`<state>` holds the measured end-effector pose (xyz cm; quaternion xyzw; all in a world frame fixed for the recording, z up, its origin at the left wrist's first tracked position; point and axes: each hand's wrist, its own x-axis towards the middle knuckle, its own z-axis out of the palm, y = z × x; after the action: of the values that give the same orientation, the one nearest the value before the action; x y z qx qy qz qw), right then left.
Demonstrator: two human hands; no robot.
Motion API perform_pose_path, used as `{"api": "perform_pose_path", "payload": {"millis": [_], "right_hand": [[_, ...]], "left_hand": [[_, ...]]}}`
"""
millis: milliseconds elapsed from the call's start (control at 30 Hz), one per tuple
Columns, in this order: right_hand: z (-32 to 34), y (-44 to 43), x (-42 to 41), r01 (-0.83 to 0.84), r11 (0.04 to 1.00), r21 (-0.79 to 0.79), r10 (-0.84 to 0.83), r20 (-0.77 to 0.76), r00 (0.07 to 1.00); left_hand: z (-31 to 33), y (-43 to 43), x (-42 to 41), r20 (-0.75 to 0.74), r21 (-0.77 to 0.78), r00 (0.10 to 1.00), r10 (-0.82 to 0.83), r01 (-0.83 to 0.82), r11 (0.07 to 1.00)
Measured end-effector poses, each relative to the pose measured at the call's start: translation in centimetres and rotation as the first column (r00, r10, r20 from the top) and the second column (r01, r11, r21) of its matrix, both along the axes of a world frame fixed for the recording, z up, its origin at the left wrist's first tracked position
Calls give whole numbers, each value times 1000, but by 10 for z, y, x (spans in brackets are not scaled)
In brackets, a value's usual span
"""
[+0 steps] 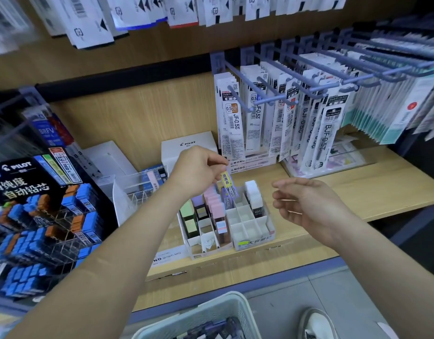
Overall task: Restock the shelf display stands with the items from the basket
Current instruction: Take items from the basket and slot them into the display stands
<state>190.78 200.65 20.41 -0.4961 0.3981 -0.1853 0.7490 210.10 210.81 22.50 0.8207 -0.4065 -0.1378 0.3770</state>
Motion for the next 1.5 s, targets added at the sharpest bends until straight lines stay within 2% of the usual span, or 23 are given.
{"api": "perform_pose_path", "payload": {"millis": [200,400,533,633,767,833,967,1033,1100,1200,1333,1433,1500], "right_hand": [[-2,-1,-1,-9,1000,5,9,31,999],[-3,0,0,-30,1000,-1,30,22,999],[-4,1,-1,-42,999,-7,42,10,999],[-5,1,-1,-65,997,-27,65,-15,998],[-9,3,-4,-157,983,-94,148,-98,984],[-9,5,-6,-211,969,-131,194,-132,972],[-3,19,-4,-343,900,-270,297,-199,934],[-3,32,-1,-434,822,-368,349,-275,896],[-9,47,3,-531,725,-439,394,-369,842],[-27,75,9,-674,571,-469,455,-503,735],[-59,112,17,-824,407,-395,531,-632,565],[-100,134,27,-882,357,-309,554,-690,466],[-142,145,31,-902,362,-234,546,-731,409]], "left_hand": [[-24,-9,0,194,119,981,-20,-3,993],[-38,-11,-1,264,152,964,-9,-32,988],[-42,-16,-2,373,217,926,-55,-29,976],[-46,-17,-1,457,259,887,-69,-59,964],[-47,-17,0,486,310,871,-74,-92,946],[-39,-10,-4,469,270,882,-54,-85,959],[-14,31,-20,432,95,901,37,-87,992],[-4,60,-32,302,53,951,67,-86,995],[0,92,-42,107,46,992,63,-68,997],[-10,136,-52,-107,140,993,46,-31,990],[-77,179,-56,-183,338,974,133,-65,939],[-162,209,-60,-230,470,944,238,-106,876],[-218,230,-66,-174,556,950,258,-122,822]]}}
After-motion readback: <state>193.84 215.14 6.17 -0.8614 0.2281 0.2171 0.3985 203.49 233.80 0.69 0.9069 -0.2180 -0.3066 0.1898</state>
